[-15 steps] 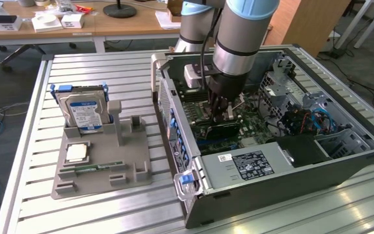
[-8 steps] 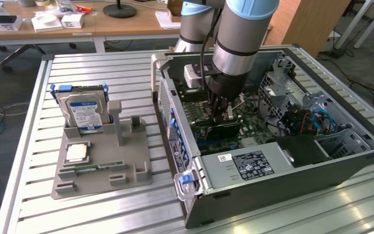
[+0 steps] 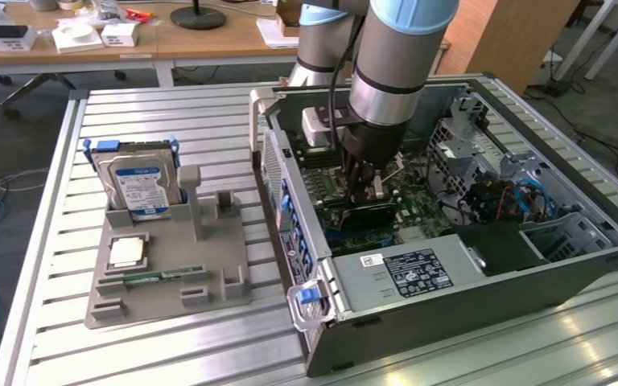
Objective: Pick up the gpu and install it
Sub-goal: 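Press down on the gpu until it lock into place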
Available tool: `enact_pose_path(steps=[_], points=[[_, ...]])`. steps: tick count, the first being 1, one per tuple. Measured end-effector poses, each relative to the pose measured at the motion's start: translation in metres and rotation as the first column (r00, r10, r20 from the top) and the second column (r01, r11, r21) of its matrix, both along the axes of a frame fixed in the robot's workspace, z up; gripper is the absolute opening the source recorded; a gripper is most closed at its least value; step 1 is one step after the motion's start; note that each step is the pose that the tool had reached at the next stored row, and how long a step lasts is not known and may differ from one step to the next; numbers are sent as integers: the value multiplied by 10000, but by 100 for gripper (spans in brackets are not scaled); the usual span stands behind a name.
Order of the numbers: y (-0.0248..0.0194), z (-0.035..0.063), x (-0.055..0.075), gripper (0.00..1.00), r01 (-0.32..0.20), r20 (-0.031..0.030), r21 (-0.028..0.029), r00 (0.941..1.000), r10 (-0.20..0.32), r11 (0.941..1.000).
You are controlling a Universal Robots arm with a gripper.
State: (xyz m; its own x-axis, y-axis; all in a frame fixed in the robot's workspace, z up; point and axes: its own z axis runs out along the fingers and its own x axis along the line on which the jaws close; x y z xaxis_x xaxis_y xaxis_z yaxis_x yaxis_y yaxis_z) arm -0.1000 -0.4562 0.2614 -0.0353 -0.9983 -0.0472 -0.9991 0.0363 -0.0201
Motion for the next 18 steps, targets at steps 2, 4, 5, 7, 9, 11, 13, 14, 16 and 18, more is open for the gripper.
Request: enact_pose_path(steps=[2, 4, 5, 7, 9, 11, 13, 14, 16, 18], points=[[0, 0, 0, 10, 0, -1, -1, 10000, 0, 10000], [0, 0, 0, 10, 0, 0, 0, 10000, 0, 10000], [0, 1, 0, 10, 0, -1, -2, 10000, 0, 10000], [0, 1, 0, 10, -1, -1, -1, 10000, 1, 10000], [0, 1, 0, 10, -1, -1, -2, 10000, 1, 10000], [0, 1, 0, 10, -2, 0, -3, 10000, 2, 10000], [0, 1, -1, 10, -3, -2, -3, 10000, 3, 10000], [0, 0, -1, 10, -2, -1, -3, 10000, 2, 10000], [0, 0, -2, 10, -1, -1, -3, 10000, 1, 10000], [1, 27, -2, 10, 1, 7, 16, 10000, -1, 10000]])
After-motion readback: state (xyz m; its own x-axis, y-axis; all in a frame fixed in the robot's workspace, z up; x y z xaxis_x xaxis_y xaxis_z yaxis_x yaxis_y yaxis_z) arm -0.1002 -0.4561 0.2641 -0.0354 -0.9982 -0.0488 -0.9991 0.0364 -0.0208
